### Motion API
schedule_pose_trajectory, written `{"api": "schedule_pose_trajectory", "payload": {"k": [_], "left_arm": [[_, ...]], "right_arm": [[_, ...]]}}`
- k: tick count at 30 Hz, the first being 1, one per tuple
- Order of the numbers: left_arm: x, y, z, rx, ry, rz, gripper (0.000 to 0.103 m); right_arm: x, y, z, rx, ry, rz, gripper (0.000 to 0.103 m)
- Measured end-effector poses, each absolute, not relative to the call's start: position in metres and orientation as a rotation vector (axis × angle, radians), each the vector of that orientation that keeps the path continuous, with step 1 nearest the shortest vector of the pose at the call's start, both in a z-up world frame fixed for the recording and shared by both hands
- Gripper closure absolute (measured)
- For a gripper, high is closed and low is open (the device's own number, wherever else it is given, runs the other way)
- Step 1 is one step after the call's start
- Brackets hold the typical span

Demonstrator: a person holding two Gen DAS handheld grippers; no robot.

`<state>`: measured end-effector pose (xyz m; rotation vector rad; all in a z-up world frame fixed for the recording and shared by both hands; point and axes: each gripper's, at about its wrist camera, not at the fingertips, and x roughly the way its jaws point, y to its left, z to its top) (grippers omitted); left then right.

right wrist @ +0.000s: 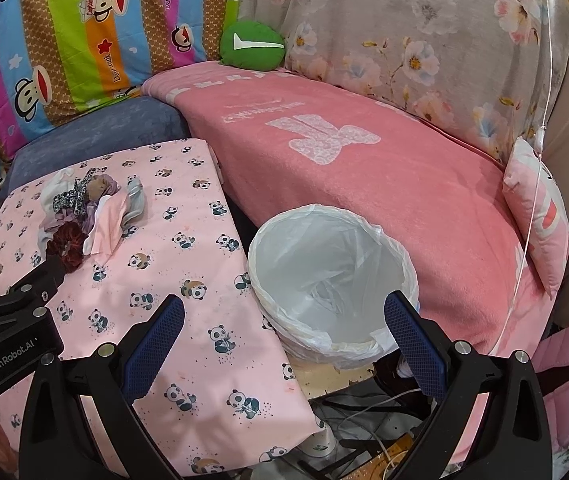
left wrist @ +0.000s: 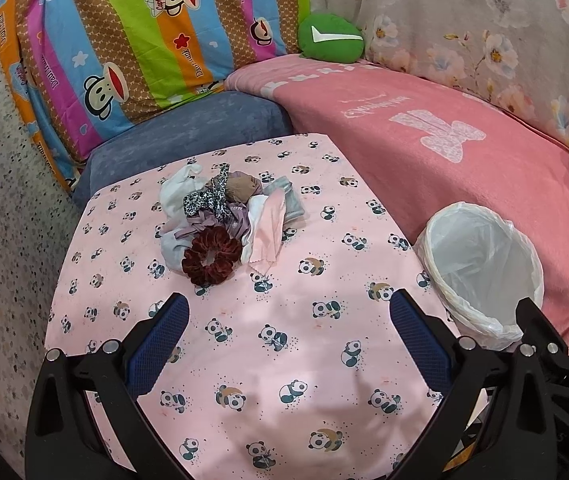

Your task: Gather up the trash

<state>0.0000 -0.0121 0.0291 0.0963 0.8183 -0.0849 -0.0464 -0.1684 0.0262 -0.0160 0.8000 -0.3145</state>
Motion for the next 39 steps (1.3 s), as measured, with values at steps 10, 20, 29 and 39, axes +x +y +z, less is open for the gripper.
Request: {"api": "schedule_pose_trajectory", "payload": {"k": [10,20,29,39], "left_arm": [[0.000,-0.013,0.030,0.094,0.817,-0.086,0.007],[0.001,-0.006,0.029,0.079,0.818,-0.085,0.007],[0.007,0.011,0.027,0.048,0.822,-0.078,0.007],[0.021,0.044,0.019,0.004,0.812,-0.080,0.007]], "right_arm": [[-0.046,-0.168,0.027,-0.019,0.802,-0.317,0.005],[-0.047,-0.165,0.028,-0.021,0.801,-0.331,0.005],[-0.044,-0.160,0.029,-0.023,0.788,-0.353,0.005],[-0.031,-0.143,0.028,-0.006,0.763,-0.328,0.005]]}}
